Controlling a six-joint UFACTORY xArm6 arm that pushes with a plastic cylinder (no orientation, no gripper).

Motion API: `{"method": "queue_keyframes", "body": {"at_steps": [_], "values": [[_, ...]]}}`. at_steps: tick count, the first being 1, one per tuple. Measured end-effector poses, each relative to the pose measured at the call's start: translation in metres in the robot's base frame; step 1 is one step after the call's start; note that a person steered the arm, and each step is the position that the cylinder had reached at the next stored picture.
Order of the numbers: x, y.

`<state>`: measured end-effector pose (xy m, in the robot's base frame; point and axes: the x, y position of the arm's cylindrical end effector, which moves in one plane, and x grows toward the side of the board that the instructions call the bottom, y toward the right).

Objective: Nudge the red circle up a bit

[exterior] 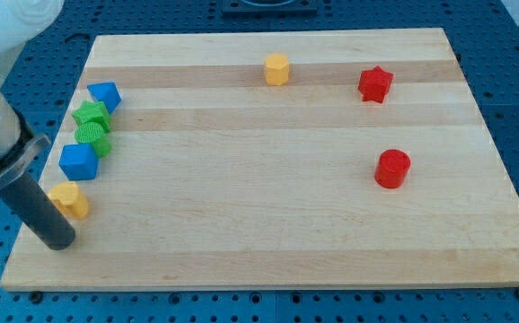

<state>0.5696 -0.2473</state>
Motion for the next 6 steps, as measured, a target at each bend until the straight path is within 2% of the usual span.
{"method": "queue_keyframes", "body": {"at_steps": [2, 3, 4, 5, 6], "values": [[-0.043, 0.000], [-0.043, 0.004], [-0.036, 0.051], [-0.074, 0.116], [-0.135, 0.187]]}}
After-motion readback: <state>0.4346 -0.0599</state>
